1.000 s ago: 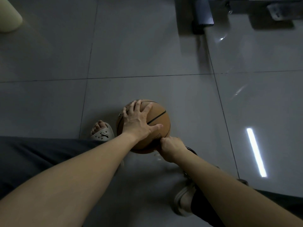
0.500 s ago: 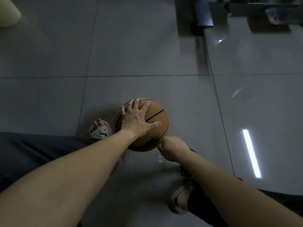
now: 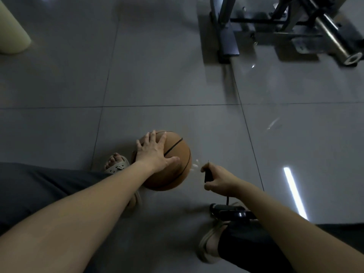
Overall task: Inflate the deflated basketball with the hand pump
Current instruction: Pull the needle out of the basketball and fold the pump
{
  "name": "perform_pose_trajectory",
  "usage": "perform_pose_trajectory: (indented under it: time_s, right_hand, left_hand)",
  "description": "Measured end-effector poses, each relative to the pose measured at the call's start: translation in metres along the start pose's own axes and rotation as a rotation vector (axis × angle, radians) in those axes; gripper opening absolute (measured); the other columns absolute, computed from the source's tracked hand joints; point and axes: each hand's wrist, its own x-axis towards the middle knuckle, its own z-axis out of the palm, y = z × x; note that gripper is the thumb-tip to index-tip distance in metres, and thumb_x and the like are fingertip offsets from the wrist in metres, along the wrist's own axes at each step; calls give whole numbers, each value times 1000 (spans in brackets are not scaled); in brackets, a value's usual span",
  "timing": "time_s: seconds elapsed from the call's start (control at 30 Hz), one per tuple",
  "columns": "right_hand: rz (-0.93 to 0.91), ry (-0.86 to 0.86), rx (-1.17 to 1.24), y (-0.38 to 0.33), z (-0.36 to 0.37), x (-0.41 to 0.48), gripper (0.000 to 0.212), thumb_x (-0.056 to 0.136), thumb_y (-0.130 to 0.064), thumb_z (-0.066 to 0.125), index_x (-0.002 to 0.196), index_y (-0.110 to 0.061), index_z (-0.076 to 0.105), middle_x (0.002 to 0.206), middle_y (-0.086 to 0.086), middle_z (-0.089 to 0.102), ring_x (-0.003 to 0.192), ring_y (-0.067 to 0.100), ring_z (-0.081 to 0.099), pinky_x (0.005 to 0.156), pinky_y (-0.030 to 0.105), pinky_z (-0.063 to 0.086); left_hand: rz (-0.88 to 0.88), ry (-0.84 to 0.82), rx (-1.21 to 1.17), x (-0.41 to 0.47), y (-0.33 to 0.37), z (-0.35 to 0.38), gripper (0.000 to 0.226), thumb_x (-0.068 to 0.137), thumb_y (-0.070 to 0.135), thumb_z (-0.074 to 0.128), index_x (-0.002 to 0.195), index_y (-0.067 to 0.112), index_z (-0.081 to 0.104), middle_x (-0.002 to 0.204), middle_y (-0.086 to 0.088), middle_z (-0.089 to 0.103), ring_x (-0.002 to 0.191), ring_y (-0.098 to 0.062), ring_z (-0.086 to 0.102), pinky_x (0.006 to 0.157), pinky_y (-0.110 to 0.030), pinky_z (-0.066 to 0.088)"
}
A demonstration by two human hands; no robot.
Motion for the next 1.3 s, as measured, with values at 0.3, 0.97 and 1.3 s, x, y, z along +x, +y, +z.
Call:
perform_pose_trajectory:
  time_s: [0.3,0.97,1.3]
  right_hand:
    - [-11,165,65,21,-8,-31,53,82,-39,75,128,-20,55,113,-1,65,100,17,63,93,37,53]
    - [19,289,600,35,-6,-39,22,83,-15,75,98,1,70,84,22,73,76,30,71,74,40,57]
    - [99,368,877,39,-15,-34,31,94,-27,63,112,-4,53,96,19,71,82,28,73,74,41,61]
  left_hand:
    - [114,18,113,-25,1,-4,92,84,68,57,156,26,17,164,-14,12,150,-35,10,122,-50,12]
    - [234,-397,-558,-60,129,-24,35,84,23,76,117,20,65,104,0,70,96,-17,66,84,-30,54]
    - [145,-246,-775,-42,147,15,12,87,19,69,93,26,62,91,-2,72,88,-20,70,83,-48,59]
